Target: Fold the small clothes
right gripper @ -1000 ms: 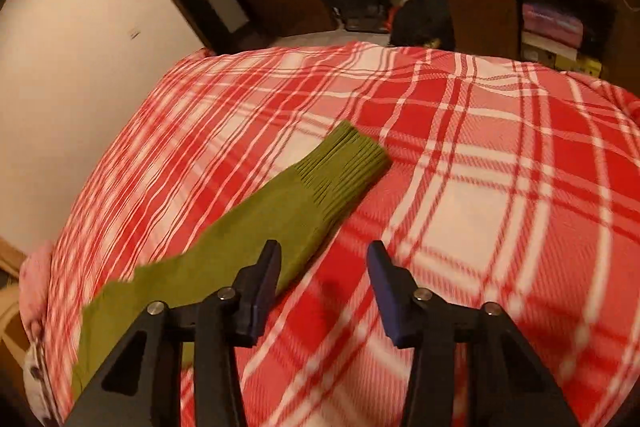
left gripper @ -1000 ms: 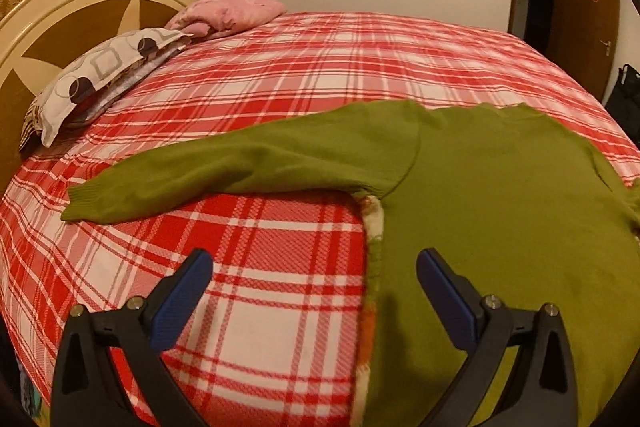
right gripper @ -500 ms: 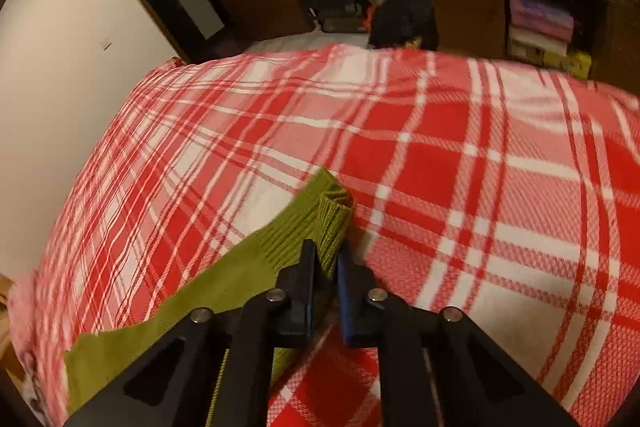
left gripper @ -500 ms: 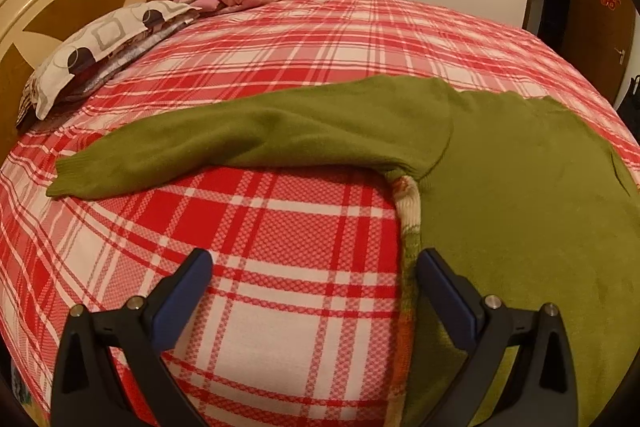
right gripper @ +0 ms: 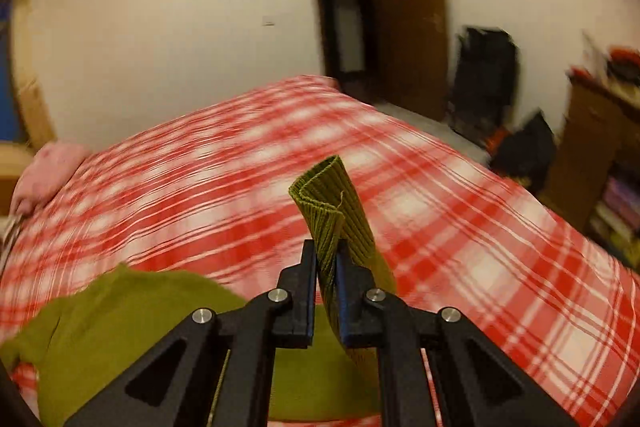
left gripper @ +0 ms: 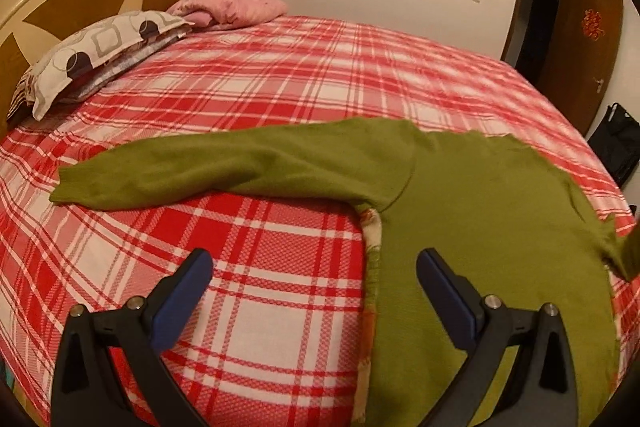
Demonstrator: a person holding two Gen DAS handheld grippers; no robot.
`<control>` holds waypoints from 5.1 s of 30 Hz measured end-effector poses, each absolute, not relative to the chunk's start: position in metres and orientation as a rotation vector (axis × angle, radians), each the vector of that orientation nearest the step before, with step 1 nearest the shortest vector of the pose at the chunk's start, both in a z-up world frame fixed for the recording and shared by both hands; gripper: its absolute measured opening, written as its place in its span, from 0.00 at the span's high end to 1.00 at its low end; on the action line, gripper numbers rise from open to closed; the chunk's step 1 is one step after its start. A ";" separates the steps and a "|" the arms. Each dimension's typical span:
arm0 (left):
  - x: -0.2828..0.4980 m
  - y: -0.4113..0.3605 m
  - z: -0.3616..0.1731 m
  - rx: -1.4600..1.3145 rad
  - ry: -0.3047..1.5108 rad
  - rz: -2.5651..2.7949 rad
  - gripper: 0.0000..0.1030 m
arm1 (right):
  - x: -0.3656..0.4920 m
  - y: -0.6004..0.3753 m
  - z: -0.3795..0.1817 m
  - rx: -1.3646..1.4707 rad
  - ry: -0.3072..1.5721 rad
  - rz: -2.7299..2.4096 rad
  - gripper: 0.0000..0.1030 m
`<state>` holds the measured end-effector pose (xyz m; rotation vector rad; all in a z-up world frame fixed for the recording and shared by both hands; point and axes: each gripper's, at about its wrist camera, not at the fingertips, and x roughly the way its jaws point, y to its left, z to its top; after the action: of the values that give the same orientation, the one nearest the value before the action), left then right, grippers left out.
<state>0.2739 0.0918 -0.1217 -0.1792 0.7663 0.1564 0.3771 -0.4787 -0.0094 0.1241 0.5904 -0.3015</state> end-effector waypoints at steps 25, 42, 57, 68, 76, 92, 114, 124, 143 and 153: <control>0.281 0.023 -0.105 -0.167 0.832 -0.075 0.00 | 0.367 -0.336 -0.127 0.029 0.876 0.159 0.35; 0.364 -0.185 -0.114 -0.177 1.032 -0.363 0.24 | 0.249 -0.435 -0.134 0.228 0.687 -0.083 0.34; 0.388 -0.215 -0.141 -0.274 1.143 -0.266 0.34 | 0.247 -0.429 -0.130 0.190 0.666 -0.110 0.34; 0.393 -0.229 -0.145 -0.276 1.166 -0.329 0.88 | 0.246 -0.424 -0.131 0.154 0.658 -0.120 0.34; 0.383 -0.225 -0.108 -0.239 1.018 -0.379 0.93 | 0.246 -0.425 -0.131 0.163 0.658 -0.121 0.34; 0.375 -0.139 -0.030 -0.237 0.760 -0.308 0.93 | 0.248 -0.425 -0.134 0.156 0.668 -0.125 0.34; 0.363 -0.025 -0.094 -0.338 0.828 -0.126 0.93 | 0.261 -0.411 -0.135 0.083 0.736 -0.096 0.34; 0.360 -0.004 -0.138 -0.390 0.891 -0.091 0.93 | 0.346 -0.352 -0.138 -0.198 0.805 -0.108 0.34; 0.322 0.025 -0.144 -0.186 0.846 0.011 0.76 | 0.322 -0.409 -0.131 -0.075 0.833 -0.297 0.33; 0.366 -0.008 -0.158 -0.157 0.930 0.007 0.63 | 0.374 -0.338 -0.115 -0.062 0.786 -0.046 0.33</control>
<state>0.3659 -0.0082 -0.1580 -0.1570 0.9304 0.0068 0.3737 -0.3379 -0.1153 -0.0619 0.7863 -0.0462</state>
